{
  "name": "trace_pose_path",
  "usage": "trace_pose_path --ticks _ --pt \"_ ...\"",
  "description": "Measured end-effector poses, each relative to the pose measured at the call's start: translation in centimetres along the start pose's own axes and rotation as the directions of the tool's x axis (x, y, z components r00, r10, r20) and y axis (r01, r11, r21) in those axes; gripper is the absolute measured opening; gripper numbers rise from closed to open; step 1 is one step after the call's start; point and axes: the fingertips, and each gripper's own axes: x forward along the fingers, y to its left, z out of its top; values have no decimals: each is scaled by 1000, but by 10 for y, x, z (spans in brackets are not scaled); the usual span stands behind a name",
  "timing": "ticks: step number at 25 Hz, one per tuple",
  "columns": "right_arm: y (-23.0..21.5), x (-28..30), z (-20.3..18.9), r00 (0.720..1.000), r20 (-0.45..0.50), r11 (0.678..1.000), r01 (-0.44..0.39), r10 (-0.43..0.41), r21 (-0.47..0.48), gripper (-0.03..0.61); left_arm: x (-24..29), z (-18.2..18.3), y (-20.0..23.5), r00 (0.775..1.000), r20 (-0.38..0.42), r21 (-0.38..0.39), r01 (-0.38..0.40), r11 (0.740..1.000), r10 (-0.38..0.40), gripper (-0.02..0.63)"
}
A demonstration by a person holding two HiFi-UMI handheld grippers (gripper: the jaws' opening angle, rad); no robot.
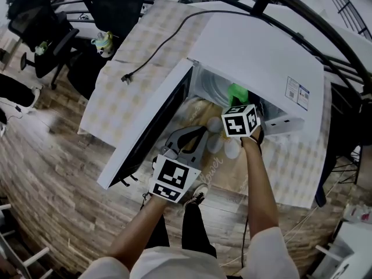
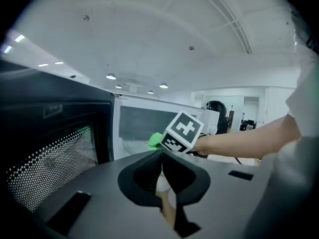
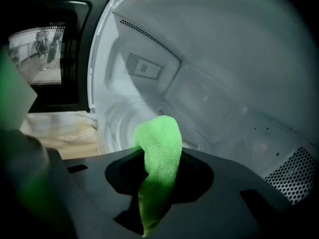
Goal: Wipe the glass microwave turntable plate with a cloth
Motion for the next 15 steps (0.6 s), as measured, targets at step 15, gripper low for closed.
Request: trace_pose_path --ticks 15 --pt "22 -23 70 954 298 998 -36 18 52 127 -4 3 -1 1000 4 7 -3 1000 3 18"
